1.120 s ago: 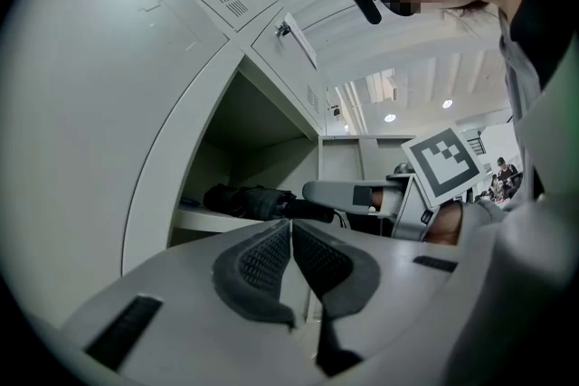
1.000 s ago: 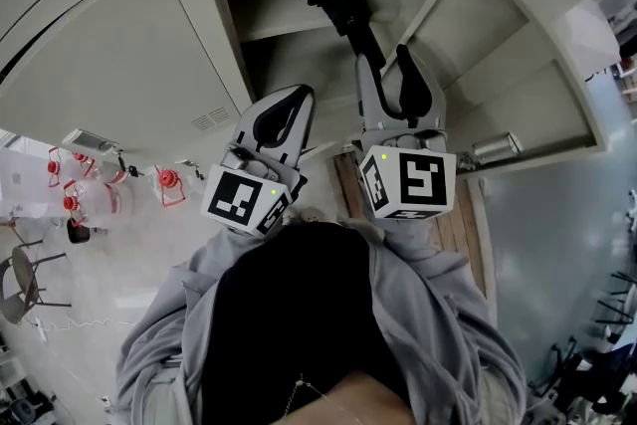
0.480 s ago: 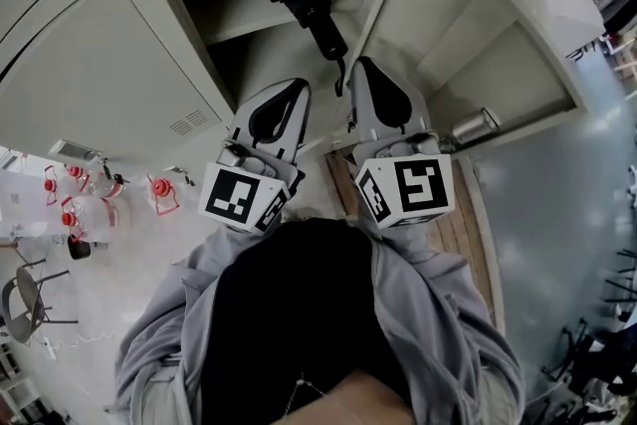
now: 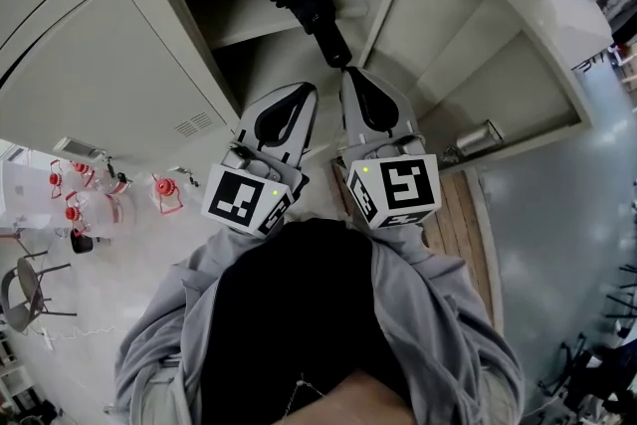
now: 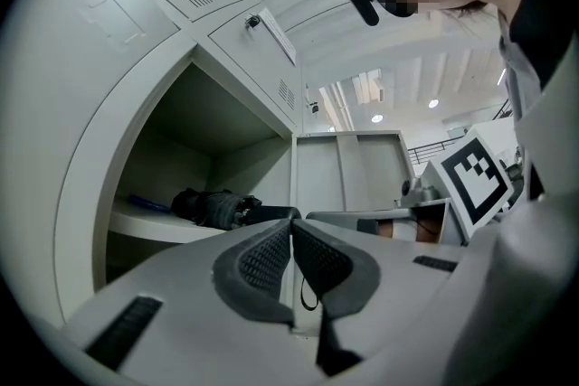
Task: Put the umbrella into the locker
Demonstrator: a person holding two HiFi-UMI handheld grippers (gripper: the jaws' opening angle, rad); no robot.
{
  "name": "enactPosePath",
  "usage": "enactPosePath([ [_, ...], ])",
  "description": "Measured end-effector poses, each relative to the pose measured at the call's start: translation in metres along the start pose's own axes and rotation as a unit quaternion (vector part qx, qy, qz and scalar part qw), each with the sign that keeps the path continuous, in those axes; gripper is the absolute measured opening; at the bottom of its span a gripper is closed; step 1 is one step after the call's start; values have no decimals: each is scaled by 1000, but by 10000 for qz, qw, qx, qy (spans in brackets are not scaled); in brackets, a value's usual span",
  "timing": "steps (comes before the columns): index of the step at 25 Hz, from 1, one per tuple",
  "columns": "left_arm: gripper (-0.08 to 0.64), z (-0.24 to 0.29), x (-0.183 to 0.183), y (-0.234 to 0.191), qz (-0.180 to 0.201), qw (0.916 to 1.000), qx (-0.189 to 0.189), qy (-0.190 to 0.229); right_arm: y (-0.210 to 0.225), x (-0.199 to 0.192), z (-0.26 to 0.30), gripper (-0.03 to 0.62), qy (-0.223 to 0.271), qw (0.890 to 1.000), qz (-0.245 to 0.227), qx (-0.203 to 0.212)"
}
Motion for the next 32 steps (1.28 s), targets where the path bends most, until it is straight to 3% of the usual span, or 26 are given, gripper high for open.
enactPosePath([
  [20, 14, -13, 2, -60, 115, 9965, 826, -80, 6, 1, 108, 5, -40, 9994, 77, 340],
  [27, 14, -17, 3, -61, 100, 9962, 865, -92, 7, 3, 116, 5, -128, 9996, 37, 261],
  [32, 14, -19, 2, -53, 82, 9965, 823, -94, 10, 13, 92, 5, 40, 9999, 14, 107],
])
Point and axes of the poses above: the fingertips, and each gripper's own axes: z forward along the fingers, y to its right, x out of its top, the point moved 6 cm from there along -z, backward along the fingers, and after that the axes turned 5 degrees about -y, right-handed, at the moved point
